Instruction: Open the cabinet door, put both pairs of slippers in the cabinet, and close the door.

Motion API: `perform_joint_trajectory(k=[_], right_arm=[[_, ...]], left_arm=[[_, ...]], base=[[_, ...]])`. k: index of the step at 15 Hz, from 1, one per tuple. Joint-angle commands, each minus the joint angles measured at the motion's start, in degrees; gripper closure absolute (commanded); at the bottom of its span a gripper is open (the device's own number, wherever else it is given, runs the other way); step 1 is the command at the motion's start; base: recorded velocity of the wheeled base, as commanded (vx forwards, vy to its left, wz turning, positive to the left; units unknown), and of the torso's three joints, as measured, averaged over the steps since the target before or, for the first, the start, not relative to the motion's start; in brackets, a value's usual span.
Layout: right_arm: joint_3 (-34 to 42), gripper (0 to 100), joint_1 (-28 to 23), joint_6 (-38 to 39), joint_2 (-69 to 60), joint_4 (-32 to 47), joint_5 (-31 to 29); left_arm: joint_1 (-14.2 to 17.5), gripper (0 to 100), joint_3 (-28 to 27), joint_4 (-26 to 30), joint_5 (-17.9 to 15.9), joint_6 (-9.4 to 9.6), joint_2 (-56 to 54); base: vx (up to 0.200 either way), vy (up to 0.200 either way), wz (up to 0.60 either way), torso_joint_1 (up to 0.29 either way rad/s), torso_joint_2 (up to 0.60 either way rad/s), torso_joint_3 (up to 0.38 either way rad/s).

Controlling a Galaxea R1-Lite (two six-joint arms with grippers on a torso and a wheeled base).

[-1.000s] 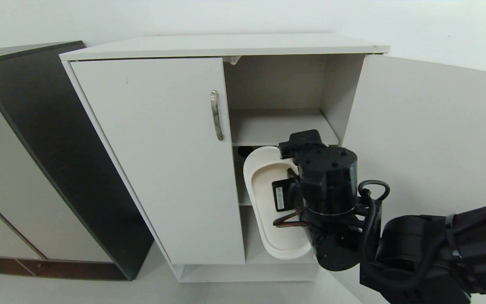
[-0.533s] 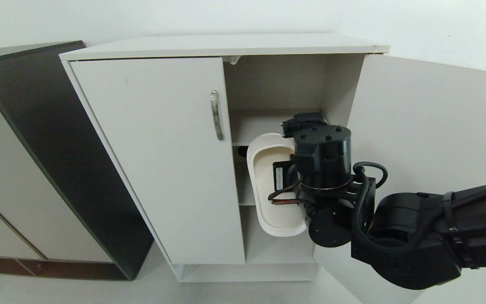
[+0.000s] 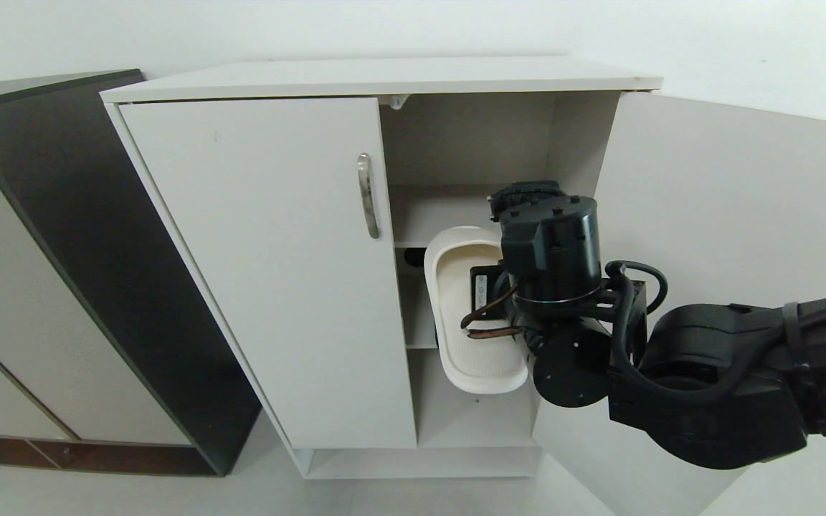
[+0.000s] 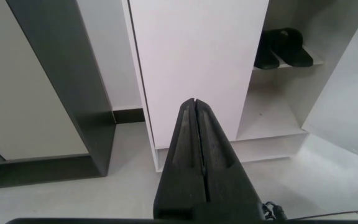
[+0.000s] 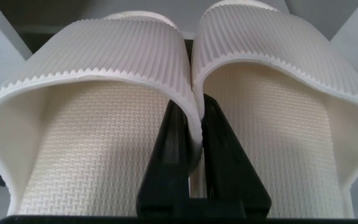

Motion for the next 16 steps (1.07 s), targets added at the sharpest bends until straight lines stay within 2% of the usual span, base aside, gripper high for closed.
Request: perform_joint_trajectory(k=[1, 11, 16], right_arm=[[0.0, 100, -0.1, 0.0, -0.2, 0.0, 0.0], [0.2, 100, -0.7, -0.1, 0.4, 0.0, 0.3], [3.2, 100, -1.6, -1.2, 1.1, -2.2, 1.3]], left_arm=[[0.0, 100, 0.0, 0.0, 0.0, 0.02, 0.0], [0.0, 100, 0.0, 0.0, 0.0, 0.02, 0.0], [0.0, 100, 0.0, 0.0, 0.0, 0.02, 0.0]], base=[[0.2, 0.0, 0.0, 0.007, 0.0, 0.002], [0.2, 0.0, 0.0, 0.0, 0.0, 0.001], [0.0, 0.0, 0.0, 0.0, 0.0, 0.0]])
